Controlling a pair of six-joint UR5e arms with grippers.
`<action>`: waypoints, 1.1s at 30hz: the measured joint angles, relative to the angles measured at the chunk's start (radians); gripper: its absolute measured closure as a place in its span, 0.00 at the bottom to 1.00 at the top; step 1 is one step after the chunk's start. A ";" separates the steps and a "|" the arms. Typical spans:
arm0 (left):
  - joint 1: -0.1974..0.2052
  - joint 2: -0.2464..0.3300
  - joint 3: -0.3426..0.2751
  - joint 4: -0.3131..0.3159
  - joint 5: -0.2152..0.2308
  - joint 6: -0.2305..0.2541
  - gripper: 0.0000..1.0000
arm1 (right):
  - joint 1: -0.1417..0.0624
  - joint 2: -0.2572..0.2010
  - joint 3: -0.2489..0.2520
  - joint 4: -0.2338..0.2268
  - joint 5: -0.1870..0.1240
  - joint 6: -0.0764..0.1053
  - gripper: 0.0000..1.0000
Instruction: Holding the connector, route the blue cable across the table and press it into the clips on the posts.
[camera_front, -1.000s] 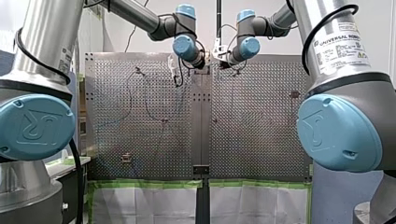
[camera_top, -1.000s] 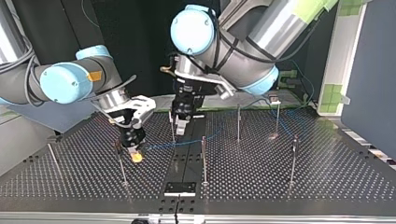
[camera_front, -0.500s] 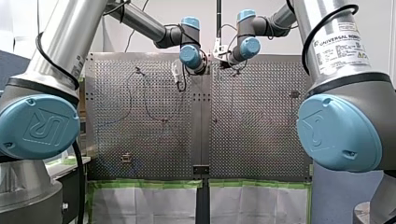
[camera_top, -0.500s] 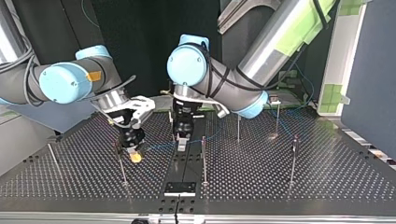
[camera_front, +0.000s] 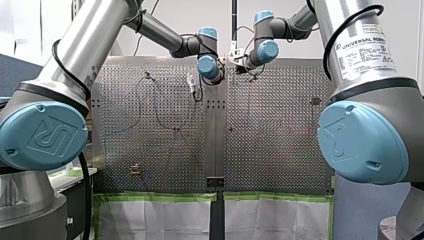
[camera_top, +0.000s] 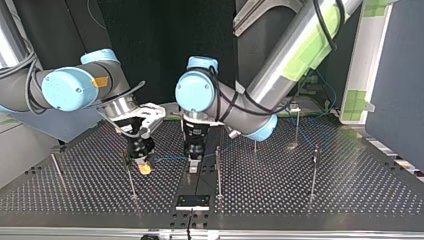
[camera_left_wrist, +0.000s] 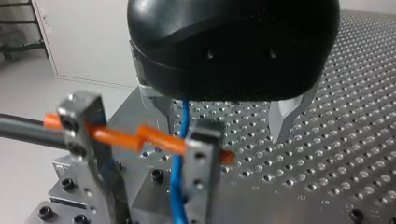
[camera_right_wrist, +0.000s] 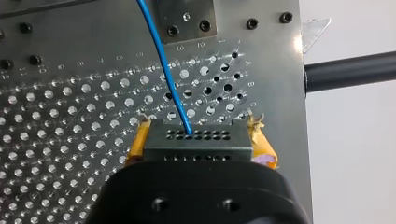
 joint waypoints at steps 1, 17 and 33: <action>-0.001 -0.001 0.003 -0.002 -0.003 0.000 0.00 | 0.000 0.000 0.000 0.000 0.000 0.000 1.00; -0.024 -0.004 0.007 -0.038 -0.071 0.035 1.00 | 0.003 0.000 0.000 0.001 0.000 -0.003 1.00; -0.046 0.039 -0.061 -0.054 -0.171 0.037 1.00 | 0.007 0.004 0.044 -0.002 0.008 -0.010 1.00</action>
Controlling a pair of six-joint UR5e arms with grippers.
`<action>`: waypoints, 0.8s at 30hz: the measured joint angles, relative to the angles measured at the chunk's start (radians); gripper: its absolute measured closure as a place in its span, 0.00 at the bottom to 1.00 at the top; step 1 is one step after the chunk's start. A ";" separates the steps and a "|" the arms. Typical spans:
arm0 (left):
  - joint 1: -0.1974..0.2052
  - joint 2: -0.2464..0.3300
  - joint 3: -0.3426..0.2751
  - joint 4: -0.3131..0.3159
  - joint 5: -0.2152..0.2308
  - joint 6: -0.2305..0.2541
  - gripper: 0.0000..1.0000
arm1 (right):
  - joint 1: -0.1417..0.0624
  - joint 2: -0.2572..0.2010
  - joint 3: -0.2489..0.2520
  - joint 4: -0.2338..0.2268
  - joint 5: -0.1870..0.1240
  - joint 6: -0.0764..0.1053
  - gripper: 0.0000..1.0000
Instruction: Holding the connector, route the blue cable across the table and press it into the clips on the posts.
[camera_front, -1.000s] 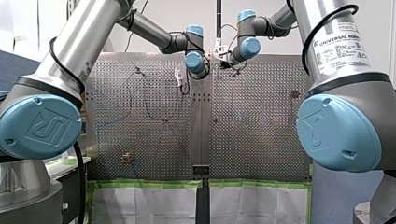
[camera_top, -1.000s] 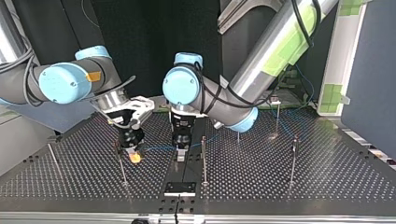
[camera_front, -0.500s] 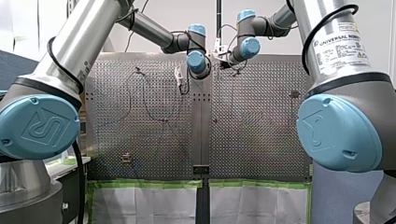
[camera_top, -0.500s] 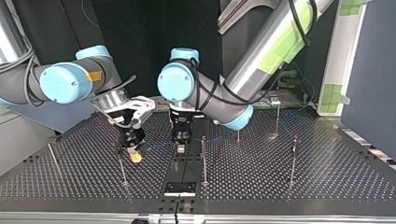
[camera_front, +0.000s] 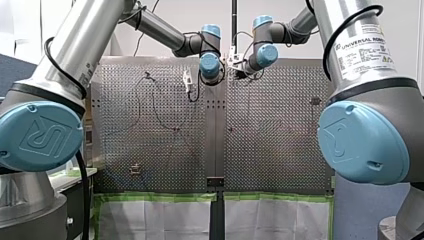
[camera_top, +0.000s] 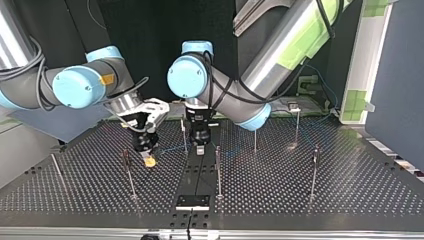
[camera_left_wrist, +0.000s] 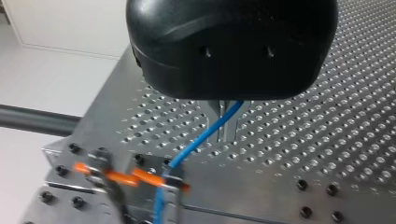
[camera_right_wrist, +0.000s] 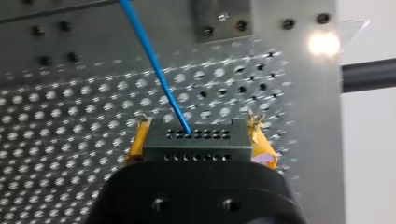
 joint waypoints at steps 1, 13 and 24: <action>-0.001 0.008 -0.008 0.007 -0.002 -0.001 1.00 | 0.000 0.000 0.006 0.000 0.001 0.000 1.00; -0.011 0.041 -0.109 0.107 0.021 -0.008 1.00 | -0.006 0.005 0.091 -0.005 0.004 -0.001 1.00; -0.003 -0.012 -0.200 0.199 0.073 -0.012 1.00 | -0.008 0.005 0.148 -0.026 0.011 -0.002 1.00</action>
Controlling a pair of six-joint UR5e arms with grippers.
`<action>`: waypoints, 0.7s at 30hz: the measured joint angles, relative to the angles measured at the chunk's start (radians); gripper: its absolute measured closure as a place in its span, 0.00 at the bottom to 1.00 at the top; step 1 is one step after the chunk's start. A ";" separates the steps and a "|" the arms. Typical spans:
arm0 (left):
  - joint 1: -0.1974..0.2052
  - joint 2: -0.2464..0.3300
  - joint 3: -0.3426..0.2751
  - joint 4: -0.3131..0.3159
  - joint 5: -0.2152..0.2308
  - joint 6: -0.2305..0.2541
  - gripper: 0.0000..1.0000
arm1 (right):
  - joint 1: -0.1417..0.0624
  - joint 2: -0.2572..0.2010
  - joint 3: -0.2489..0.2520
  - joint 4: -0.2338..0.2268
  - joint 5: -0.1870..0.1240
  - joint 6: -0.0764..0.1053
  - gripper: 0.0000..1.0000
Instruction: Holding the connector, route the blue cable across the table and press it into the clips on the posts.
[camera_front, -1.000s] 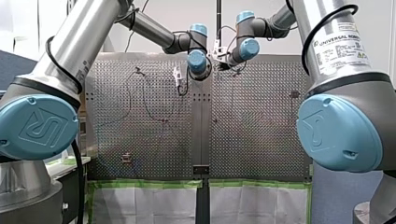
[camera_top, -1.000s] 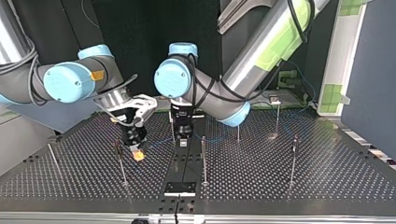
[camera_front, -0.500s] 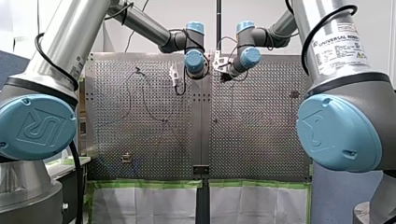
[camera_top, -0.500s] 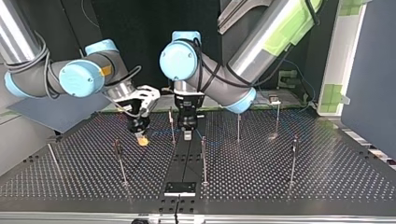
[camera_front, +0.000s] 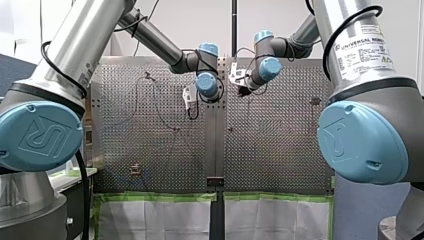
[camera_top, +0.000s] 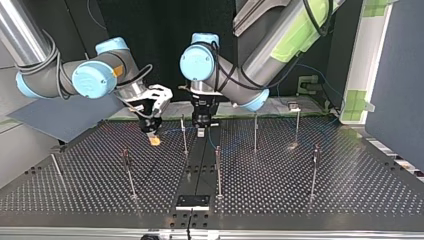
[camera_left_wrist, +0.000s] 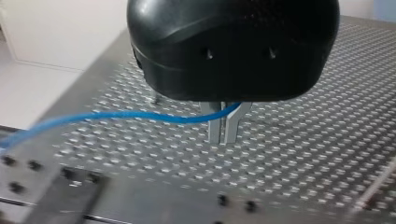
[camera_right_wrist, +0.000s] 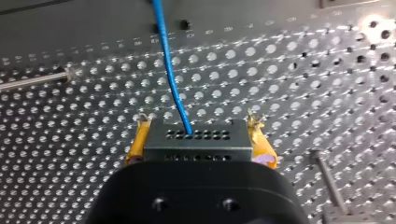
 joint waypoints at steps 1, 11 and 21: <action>0.000 -0.007 -0.008 0.008 0.000 -0.001 1.00 | 0.000 0.000 0.007 -0.005 0.000 0.000 1.00; 0.006 -0.079 -0.099 0.099 0.015 -0.007 1.00 | -0.009 0.001 0.090 -0.088 0.009 0.002 1.00; 0.006 -0.117 -0.188 0.188 0.085 -0.023 1.00 | -0.011 0.003 0.172 -0.169 0.031 0.000 1.00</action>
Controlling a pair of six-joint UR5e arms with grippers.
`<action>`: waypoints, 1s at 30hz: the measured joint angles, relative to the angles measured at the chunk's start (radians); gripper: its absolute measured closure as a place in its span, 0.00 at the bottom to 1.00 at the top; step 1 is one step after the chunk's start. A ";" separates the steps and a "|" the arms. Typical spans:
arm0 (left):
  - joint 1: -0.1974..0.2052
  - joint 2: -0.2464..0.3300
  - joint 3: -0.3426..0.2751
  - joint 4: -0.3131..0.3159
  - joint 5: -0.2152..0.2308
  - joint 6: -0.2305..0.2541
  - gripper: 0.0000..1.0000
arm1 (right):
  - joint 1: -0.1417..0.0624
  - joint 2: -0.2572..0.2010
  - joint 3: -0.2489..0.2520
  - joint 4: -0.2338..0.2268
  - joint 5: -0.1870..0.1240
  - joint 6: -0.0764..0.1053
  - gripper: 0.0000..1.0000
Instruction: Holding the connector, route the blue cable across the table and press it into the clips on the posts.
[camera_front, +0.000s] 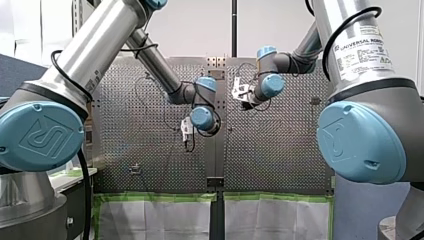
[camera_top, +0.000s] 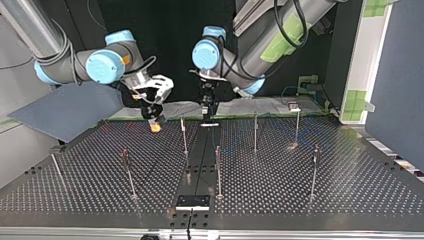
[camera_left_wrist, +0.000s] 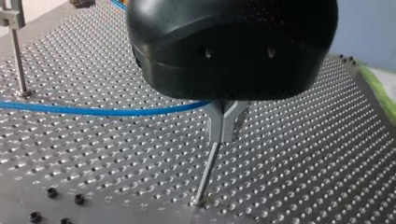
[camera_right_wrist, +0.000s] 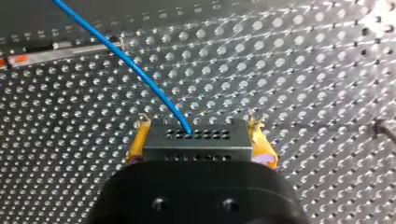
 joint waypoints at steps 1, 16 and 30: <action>0.002 0.000 -0.010 0.010 0.008 -0.003 1.00 | 0.000 0.000 0.010 -0.010 0.001 0.000 1.00; 0.015 -0.004 -0.070 0.138 0.082 -0.019 1.00 | -0.022 0.097 0.145 -0.134 0.002 -0.012 1.00; 0.022 -0.093 0.005 0.132 0.101 -0.013 1.00 | -0.083 0.109 0.128 -0.189 -0.054 0.004 1.00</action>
